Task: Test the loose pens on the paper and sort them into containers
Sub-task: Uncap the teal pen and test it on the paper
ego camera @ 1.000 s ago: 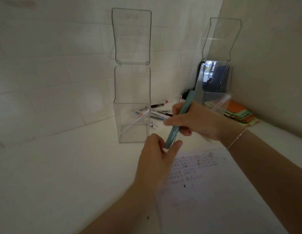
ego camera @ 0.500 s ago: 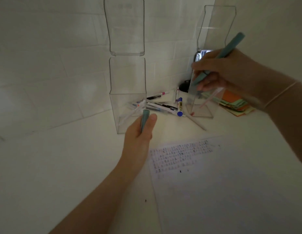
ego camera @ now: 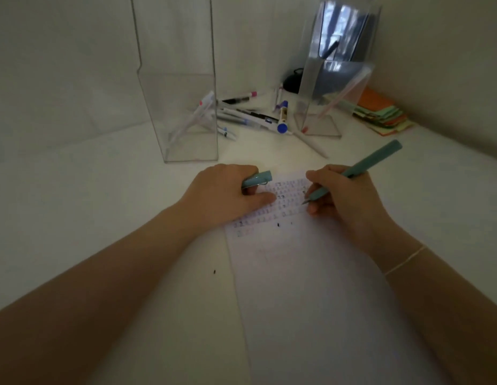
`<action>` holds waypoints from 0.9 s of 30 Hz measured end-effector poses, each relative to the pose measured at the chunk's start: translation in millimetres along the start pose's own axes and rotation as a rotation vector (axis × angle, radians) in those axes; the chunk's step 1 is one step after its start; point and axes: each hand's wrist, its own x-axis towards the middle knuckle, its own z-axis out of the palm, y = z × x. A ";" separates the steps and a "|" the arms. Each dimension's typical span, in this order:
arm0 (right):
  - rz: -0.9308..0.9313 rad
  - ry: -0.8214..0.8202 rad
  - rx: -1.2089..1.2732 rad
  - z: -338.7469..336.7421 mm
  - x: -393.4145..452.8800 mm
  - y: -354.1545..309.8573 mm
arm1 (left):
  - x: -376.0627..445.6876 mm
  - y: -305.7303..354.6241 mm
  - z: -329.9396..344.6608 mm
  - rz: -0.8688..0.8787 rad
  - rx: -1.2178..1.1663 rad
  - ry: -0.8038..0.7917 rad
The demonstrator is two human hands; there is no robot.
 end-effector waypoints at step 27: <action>-0.228 -0.047 -0.232 45.7 -26.4 13.7 | 3.9 -3.6 6.2 0.027 -0.024 -0.003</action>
